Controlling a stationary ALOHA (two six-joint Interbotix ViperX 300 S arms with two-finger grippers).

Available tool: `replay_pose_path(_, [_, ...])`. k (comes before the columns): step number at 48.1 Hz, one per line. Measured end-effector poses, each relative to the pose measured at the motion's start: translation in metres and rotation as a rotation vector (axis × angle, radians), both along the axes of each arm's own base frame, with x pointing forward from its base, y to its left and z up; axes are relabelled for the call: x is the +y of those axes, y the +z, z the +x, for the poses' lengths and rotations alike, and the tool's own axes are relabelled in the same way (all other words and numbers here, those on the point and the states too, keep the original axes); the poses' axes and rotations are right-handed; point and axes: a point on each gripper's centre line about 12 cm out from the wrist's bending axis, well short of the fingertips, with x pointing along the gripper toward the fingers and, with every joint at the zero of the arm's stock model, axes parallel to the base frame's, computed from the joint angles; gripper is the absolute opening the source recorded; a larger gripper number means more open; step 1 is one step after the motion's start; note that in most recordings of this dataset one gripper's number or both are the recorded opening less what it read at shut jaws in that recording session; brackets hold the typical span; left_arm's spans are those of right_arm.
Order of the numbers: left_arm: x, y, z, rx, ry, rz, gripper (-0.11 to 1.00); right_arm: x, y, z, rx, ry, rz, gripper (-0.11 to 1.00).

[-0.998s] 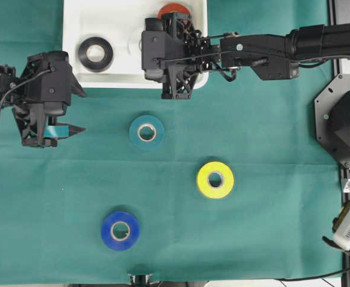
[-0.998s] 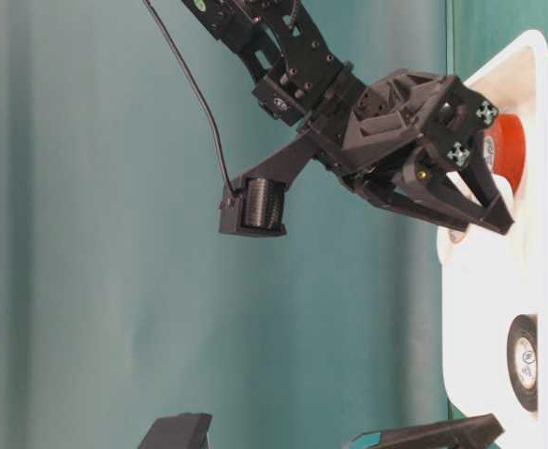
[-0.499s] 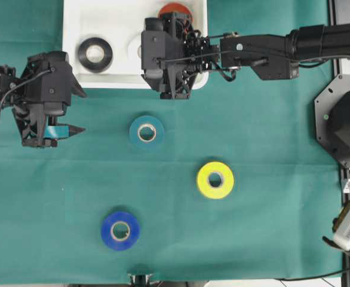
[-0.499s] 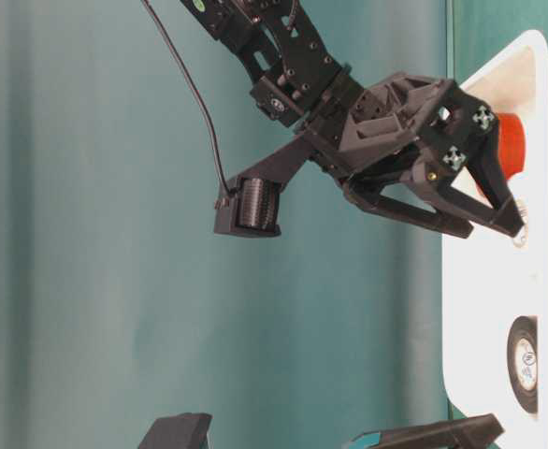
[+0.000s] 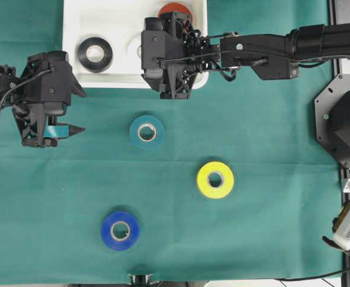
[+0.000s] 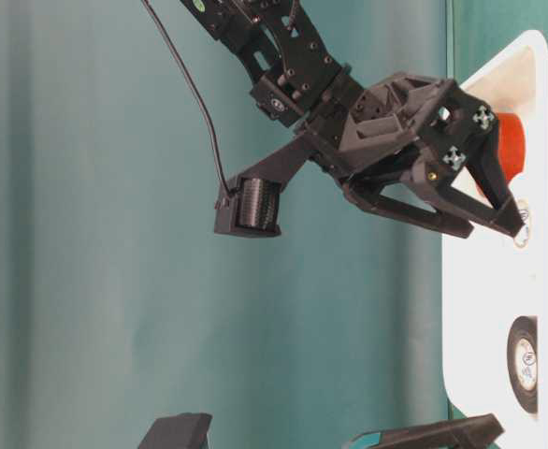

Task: Put the tape alternately from left to right into the white case.
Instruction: 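Open the right gripper to release the white roll and withdraw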

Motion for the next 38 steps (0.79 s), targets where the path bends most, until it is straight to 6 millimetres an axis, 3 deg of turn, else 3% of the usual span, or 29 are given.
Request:
replay_pose_path(16, [0.0,0.0,0.0,0.002,0.001,-0.001,0.99,0.006,-0.003,-0.003,0.011,0.013,0.003,0.89])
replay_pose_path(38, [0.0,0.0,0.0,0.0,0.001,-0.001,0.99,0.052,0.009,-0.026,0.001,0.113,0.005,0.89])
